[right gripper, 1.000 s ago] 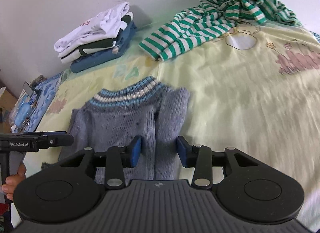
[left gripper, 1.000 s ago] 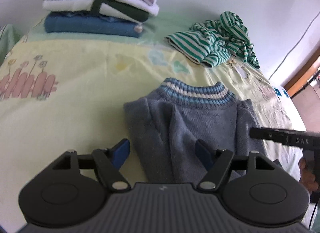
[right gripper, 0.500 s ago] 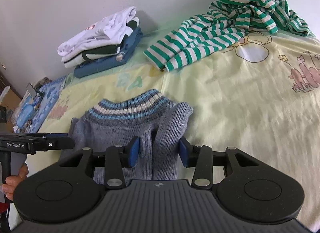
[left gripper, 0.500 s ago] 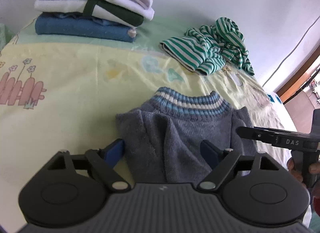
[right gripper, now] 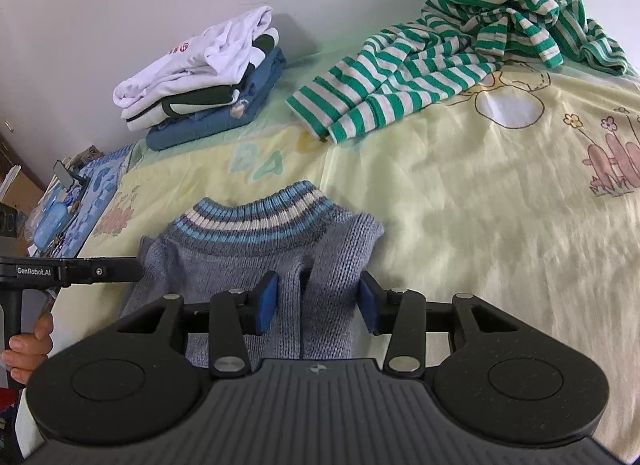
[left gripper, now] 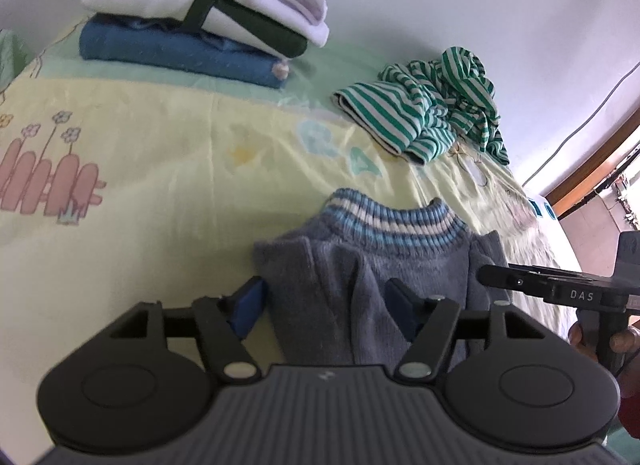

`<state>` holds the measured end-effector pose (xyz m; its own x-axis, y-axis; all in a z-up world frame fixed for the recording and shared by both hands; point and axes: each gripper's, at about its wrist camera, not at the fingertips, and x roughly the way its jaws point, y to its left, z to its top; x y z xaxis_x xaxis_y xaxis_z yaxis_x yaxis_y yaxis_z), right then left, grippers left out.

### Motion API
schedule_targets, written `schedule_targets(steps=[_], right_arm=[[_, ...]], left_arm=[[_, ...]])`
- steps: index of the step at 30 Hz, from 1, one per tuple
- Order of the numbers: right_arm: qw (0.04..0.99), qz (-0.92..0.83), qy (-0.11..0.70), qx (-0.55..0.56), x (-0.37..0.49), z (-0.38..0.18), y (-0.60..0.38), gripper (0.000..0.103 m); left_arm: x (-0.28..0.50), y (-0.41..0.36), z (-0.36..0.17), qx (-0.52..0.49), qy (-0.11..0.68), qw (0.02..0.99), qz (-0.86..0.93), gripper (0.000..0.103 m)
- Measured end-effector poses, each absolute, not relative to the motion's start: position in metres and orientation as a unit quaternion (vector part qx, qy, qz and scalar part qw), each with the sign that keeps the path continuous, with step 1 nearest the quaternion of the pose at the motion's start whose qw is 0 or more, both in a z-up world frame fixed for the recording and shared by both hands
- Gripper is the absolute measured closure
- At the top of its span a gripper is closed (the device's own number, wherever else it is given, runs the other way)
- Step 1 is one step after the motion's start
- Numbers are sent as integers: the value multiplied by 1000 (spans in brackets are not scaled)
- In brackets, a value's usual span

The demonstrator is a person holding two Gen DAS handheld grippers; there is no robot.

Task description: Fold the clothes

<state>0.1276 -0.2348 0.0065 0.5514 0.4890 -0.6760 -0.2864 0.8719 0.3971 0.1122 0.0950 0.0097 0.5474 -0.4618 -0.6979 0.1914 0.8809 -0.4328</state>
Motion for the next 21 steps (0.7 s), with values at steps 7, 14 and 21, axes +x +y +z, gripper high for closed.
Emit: schedule_targets(steps=[7,14,21], right_arm=[[869,230,420,125,128,6,-240,61],[871,234,421,102,127,8,-236,61],[858,246,429,142,133,5,-249,60]], left_arm=[[106,86,19,-116,423,877,-197,68],[113,89,16,-83,432,878,-189,41],[128,114,8,-124,433,864,-225,40]])
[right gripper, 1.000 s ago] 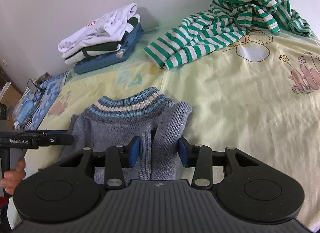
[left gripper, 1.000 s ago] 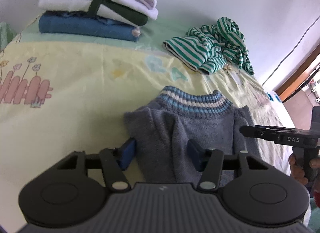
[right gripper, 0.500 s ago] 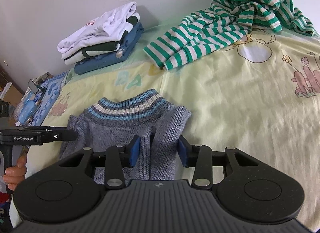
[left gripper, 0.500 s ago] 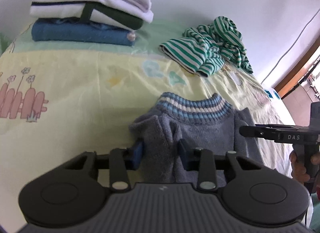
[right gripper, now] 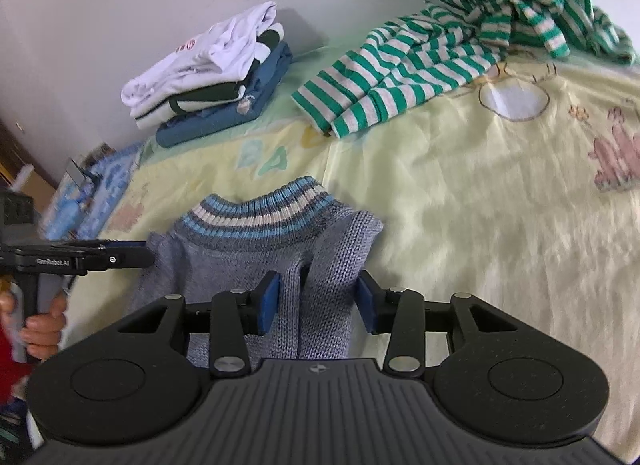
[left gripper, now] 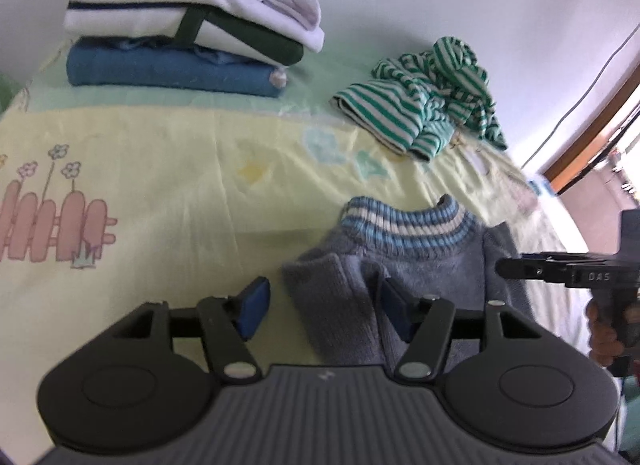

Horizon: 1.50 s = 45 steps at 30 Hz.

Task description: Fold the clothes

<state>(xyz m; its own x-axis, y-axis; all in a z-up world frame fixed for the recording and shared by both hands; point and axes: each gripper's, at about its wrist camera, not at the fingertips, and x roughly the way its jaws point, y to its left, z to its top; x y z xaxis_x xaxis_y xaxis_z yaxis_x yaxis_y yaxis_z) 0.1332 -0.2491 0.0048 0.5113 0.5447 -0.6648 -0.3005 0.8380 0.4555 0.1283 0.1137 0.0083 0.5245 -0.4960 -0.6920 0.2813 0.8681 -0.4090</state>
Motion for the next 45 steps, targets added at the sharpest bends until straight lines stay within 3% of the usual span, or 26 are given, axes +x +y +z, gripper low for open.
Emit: schedule_targets(steps=[4,8,12,15,23,25,27,29,31,35,37,38,42,44,45], right_arm=[[852,253,437,141,138,7,-249,61],[856,251,434,124,140,8,-243,61],[857,250,430,134,143,6,-245,61],[856,255,428,140,143,5,-248,61],[857,267,422,130,147,6,-245,58],[855,271,425,127,148,7,-245,57],[850,278,428,130,148,7,-246,52],[845,285,431,136,149,7,-248,49],[841,293,433,141,149,6,-250,49],[841,281,441,135,154,7,-247,56],[842,272,446,130,157,7,-245,81],[844,269,449,116,157,9,-243,85],[842,270,458,90,156,11,-240,85],[840,271,460,96,158,10,-241,81],[838,272,462,107,159,10,-242,75]], left_arm=[[133,103,8,-93,428,867,-240,53],[134,99,7,-96,424,867,-243,56],[129,96,8,-82,424,874,-222,80],[118,88,15,-58,407,887,-211,85],[118,72,16,-33,408,888,-210,85],[121,75,13,-37,414,887,-204,75],[123,80,11,-47,420,882,-207,58],[124,85,11,-57,426,877,-214,50],[125,84,11,-56,426,876,-220,47],[127,78,10,-53,421,877,-226,52],[129,80,9,-62,420,875,-231,61],[129,81,9,-63,420,875,-231,75],[127,86,8,-61,418,877,-230,83],[126,86,8,-56,417,878,-228,82],[126,83,8,-50,416,879,-226,76]])
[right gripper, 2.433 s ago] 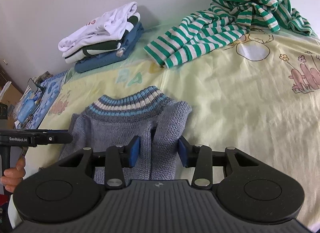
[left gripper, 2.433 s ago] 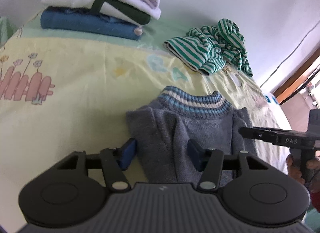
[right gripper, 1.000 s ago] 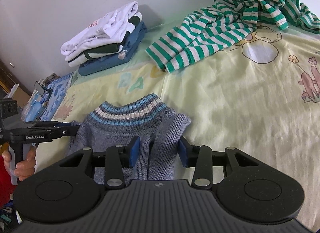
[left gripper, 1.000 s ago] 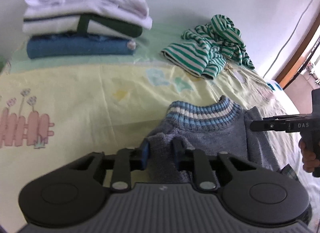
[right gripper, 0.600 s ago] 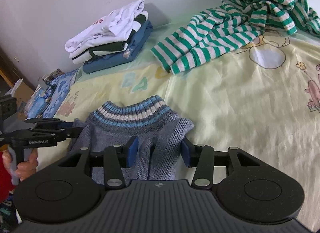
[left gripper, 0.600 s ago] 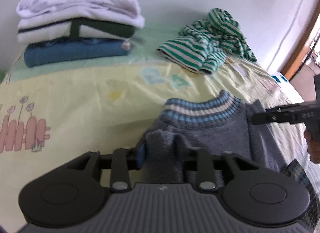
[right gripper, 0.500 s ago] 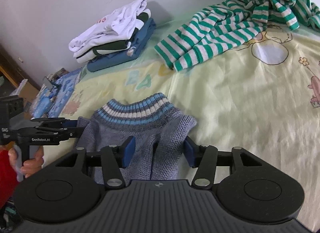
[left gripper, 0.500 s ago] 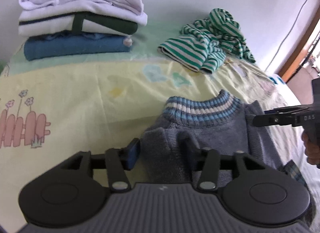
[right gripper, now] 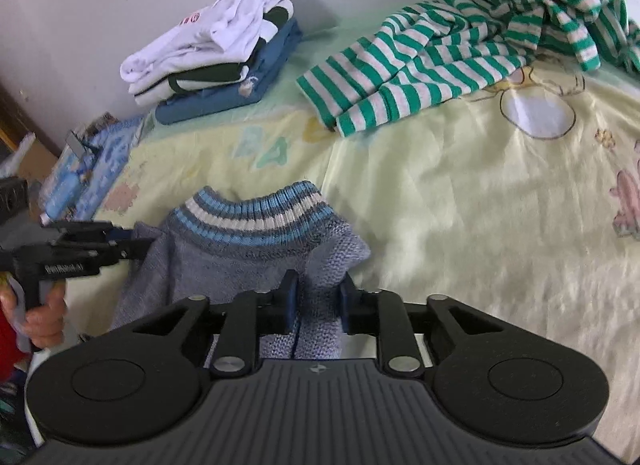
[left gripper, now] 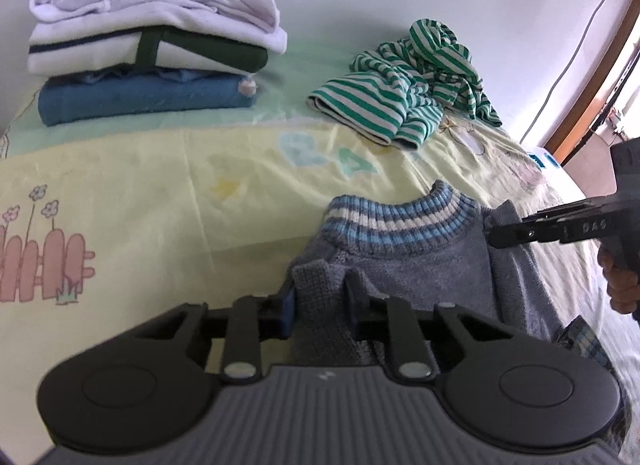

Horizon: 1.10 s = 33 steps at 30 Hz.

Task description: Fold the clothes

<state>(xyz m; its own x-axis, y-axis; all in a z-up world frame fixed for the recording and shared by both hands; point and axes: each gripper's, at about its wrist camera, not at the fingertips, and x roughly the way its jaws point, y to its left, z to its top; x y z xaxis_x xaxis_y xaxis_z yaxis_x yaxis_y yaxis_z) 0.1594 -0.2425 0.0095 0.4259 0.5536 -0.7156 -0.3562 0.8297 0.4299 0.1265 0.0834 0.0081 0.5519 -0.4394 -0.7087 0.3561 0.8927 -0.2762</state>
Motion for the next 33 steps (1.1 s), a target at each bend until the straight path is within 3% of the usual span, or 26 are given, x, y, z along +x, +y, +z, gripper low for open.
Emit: schedule_targets(steps=[2,5,6,8,10,12,15,23,33], right_arm=[[834,273,463,121,162,9,-243,72],[835,276,459,128,163,9,-240,63],[834,281,457,130,163,9,-239,57],[834,288,454,126,163,9,-238,56],[835,288,452,123,162,9,-238,60],[841,273,452,118,163,8,-242,84],[832,269,462,151,167,4,-252,86],[842,255,463,104,163,11,-238,86],[854,259,438,106,154,22,-240,86]], left_arm=[[127,79,8,-38,412,882,-224,72],[132,78,8,-50,416,877,-234,54],[133,78,9,-54,418,875,-238,51],[132,77,9,-47,417,875,-243,52],[131,79,9,-51,418,875,-240,61],[130,81,9,-58,418,876,-235,79],[130,87,8,-68,417,878,-227,82],[119,67,17,-12,402,893,-199,91],[108,60,30,25,385,904,-187,91]])
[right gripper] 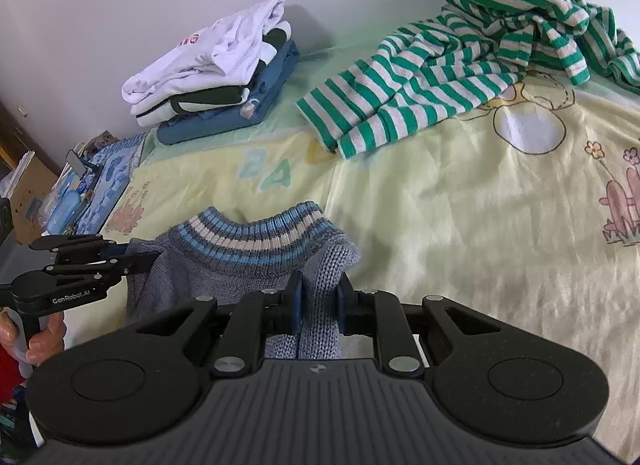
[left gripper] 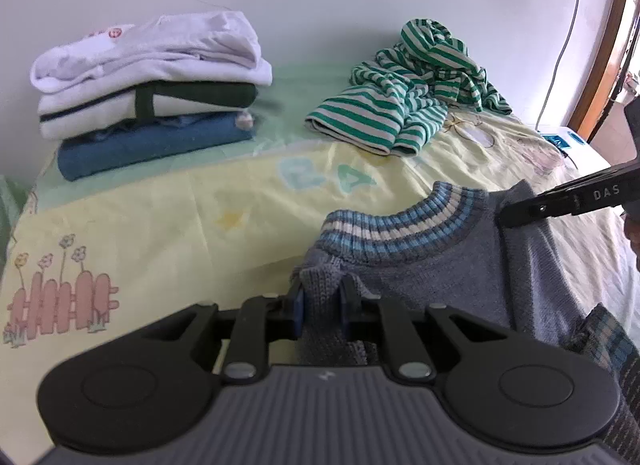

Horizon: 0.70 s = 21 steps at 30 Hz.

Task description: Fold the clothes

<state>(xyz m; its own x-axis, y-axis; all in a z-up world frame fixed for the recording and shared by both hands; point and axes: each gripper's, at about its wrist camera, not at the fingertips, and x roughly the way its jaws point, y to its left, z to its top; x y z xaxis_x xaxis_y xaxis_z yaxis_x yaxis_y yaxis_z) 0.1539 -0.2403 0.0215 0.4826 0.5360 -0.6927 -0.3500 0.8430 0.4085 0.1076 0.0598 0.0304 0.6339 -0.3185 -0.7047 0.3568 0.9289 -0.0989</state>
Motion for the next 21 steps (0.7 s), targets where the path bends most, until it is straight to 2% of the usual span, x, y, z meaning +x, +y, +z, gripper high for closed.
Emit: schedule_targets(steps=[7,13,21], right_arm=[[866,267,412,95,142,30,-240,86],[872,278,391,98,132,38,-241,86],[880,282,373,88,121,42,-241,86]], left_arm=[[95,50,43,58,363,912,-180,91],[84,55,50,44,351,920,-171,91],[76,46,52,65,355,919,-158,91]])
